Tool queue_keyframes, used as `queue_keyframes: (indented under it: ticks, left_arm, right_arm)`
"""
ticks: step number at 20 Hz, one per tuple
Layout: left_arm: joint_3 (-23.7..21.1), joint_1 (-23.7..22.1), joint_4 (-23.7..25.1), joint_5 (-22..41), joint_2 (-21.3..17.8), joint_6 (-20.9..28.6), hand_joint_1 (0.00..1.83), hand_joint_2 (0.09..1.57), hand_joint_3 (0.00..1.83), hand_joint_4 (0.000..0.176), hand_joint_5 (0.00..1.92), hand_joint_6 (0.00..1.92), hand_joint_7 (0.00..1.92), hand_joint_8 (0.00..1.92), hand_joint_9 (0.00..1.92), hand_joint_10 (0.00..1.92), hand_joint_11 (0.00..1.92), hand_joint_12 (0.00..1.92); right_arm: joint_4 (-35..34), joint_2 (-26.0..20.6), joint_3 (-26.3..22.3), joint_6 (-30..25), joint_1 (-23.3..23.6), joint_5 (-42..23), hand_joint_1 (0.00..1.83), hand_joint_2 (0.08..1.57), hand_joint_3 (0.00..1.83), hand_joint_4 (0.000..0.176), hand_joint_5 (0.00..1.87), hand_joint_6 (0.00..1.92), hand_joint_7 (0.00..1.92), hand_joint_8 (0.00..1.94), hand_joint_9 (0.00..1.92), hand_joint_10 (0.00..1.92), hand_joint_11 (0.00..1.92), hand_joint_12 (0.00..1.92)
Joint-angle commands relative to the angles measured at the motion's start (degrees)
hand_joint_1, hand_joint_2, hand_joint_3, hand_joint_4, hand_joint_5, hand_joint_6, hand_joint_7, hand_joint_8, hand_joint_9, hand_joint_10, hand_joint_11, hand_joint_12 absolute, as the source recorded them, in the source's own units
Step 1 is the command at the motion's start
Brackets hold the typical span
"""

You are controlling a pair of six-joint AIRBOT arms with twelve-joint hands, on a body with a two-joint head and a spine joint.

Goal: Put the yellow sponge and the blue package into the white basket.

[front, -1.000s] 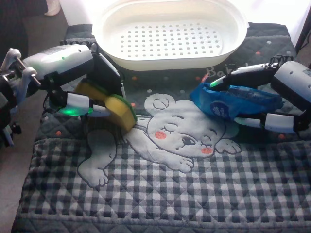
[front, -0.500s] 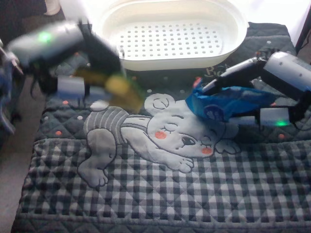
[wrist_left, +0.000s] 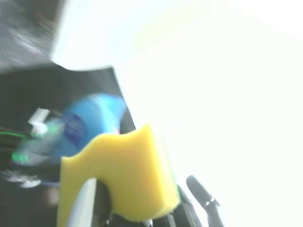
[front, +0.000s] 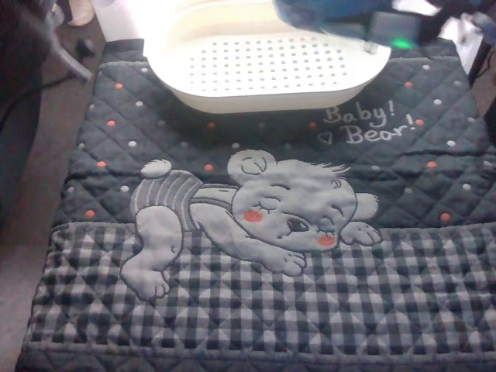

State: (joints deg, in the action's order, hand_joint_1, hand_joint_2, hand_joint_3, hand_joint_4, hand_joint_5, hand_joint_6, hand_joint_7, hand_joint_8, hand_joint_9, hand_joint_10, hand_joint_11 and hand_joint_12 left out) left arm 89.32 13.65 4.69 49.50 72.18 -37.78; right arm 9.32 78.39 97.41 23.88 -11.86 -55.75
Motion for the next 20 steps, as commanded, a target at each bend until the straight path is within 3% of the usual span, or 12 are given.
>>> queue_keyframes:
  ticks: [1, 2, 4, 7, 9, 10, 11, 12, 13, 15, 18, 20]
  left_arm:
    - [1.2, -1.3, -1.0, 2.0, 0.6, 0.3, 1.23, 1.11, 0.0, 0.0, 1.07, 0.88, 0.9, 1.06, 0.95, 0.23, 0.44, 1.38]
    - [3.5, -2.5, -1.0, -0.3, 2.8, 0.6, 1.17, 1.09, 0.0, 0.0, 1.05, 0.87, 0.89, 0.47, 0.91, 0.17, 0.42, 1.3]
    - [9.1, -4.7, -0.9, -5.0, 7.8, 1.5, 1.23, 1.12, 0.0, 0.0, 1.08, 0.9, 0.86, 1.07, 0.9, 0.16, 0.42, 1.32]
    - [17.1, -6.2, 0.0, -11.2, 14.1, 5.4, 1.22, 1.1, 0.0, 0.024, 1.04, 0.84, 0.98, 1.03, 1.06, 0.2, 0.61, 1.21]
    - [21.5, -6.2, 1.2, -13.8, 17.9, 8.4, 1.22, 1.12, 0.0, 0.0, 0.96, 0.91, 0.98, 1.09, 1.1, 0.21, 0.71, 1.19]
    - [23.0, -6.2, 1.8, -15.1, 19.4, 8.7, 1.34, 1.12, 0.0, 0.0, 0.92, 0.93, 1.0, 0.96, 0.95, 1.06, 0.69, 1.08]
    - [23.7, -6.1, 2.4, -15.8, 20.1, 8.7, 1.36, 1.13, 0.01, 0.0, 0.84, 1.05, 0.99, 0.97, 0.9, 1.26, 0.52, 1.04]
    - [23.9, -5.9, 2.5, -16.2, 20.4, 8.7, 1.3, 1.15, 0.0, 0.0, 0.62, 0.39, 0.72, 0.36, 0.68, 0.56, 0.34, 0.94]
    - [23.9, -5.7, 2.5, -16.2, 20.4, 8.8, 1.2, 1.11, 0.0, 0.068, 0.32, 0.09, 0.38, 0.08, 0.45, 0.18, 0.15, 0.88]
    - [23.9, -4.9, 2.5, -15.6, 19.8, 10.5, 1.03, 1.03, 0.0, 0.167, 0.02, 0.0, 0.03, 0.0, 0.08, 0.01, 0.01, 0.66]
    - [23.2, -3.5, 2.0, -14.1, 18.5, 12.2, 0.91, 0.93, 0.0, 0.176, 0.0, 0.0, 0.0, 0.0, 0.0, 0.0, 0.0, 0.05]
    - [21.8, -2.5, 2.0, -13.0, 17.3, 12.2, 0.97, 0.93, 0.0, 0.176, 0.0, 0.0, 0.0, 0.0, 0.0, 0.0, 0.0, 0.0]
  right_arm:
    - [-3.3, -0.3, 1.3, 0.0, 0.9, -5.0, 1.37, 1.06, 0.0, 0.0, 1.15, 0.37, 1.09, 0.84, 1.05, 1.22, 0.93, 1.52]
    - [-4.6, 1.2, 3.4, 0.0, 1.5, -4.7, 1.4, 1.03, 0.0, 0.0, 1.22, 0.2, 1.18, 0.66, 1.13, 1.14, 1.0, 1.43]
    - [-5.8, 3.8, 7.6, 0.0, 3.7, -2.2, 1.31, 1.01, 0.0, 0.0, 1.24, 0.34, 1.31, 0.54, 1.26, 0.9, 1.07, 1.35]
    - [-5.7, 9.0, 14.3, 0.0, 4.8, 3.9, 1.25, 1.07, 0.0, 0.0, 1.04, 0.78, 1.13, 0.84, 1.21, 0.49, 0.95, 1.08]
    - [-5.5, 12.2, 18.3, 0.0, 4.9, 8.0, 1.27, 1.08, 0.0, 0.0, 1.01, 0.76, 1.15, 0.88, 1.26, 0.42, 0.92, 1.17]
    - [-5.1, 13.1, 20.0, 0.0, 5.0, 10.0, 1.36, 1.08, 0.01, 0.0, 1.0, 0.78, 1.08, 0.75, 1.05, 1.04, 0.86, 1.08]
    - [-4.5, 13.6, 20.9, 0.0, 5.1, 11.3, 1.38, 1.1, 0.0, 0.0, 0.94, 0.93, 1.0, 0.82, 1.0, 1.17, 0.79, 1.0]
    - [-4.1, 13.8, 21.3, 0.0, 5.3, 12.0, 1.14, 1.14, 0.0, 0.0, 0.71, 0.34, 0.67, 0.28, 0.64, 0.46, 0.49, 0.76]
    - [-3.9, 13.8, 21.4, 0.0, 5.5, 12.2, 0.86, 1.13, 0.0, 0.093, 0.49, 0.09, 0.29, 0.06, 0.19, 0.11, 0.1, 0.25]
    - [-3.0, 13.7, 20.8, 0.0, 5.5, 12.2, 0.67, 1.09, 0.0, 0.169, 0.23, 0.0, 0.04, 0.0, 0.01, 0.0, 0.0, 0.01]
    - [-3.0, 13.1, 18.5, 0.0, 5.5, 11.6, 0.55, 1.04, 0.0, 0.176, 0.05, 0.0, 0.0, 0.0, 0.0, 0.0, 0.0, 0.0]
    - [-2.6, 11.3, 15.8, 0.0, 5.5, 10.8, 0.56, 1.02, 0.0, 0.176, 0.05, 0.0, 0.0, 0.0, 0.0, 0.0, 0.0, 0.0]
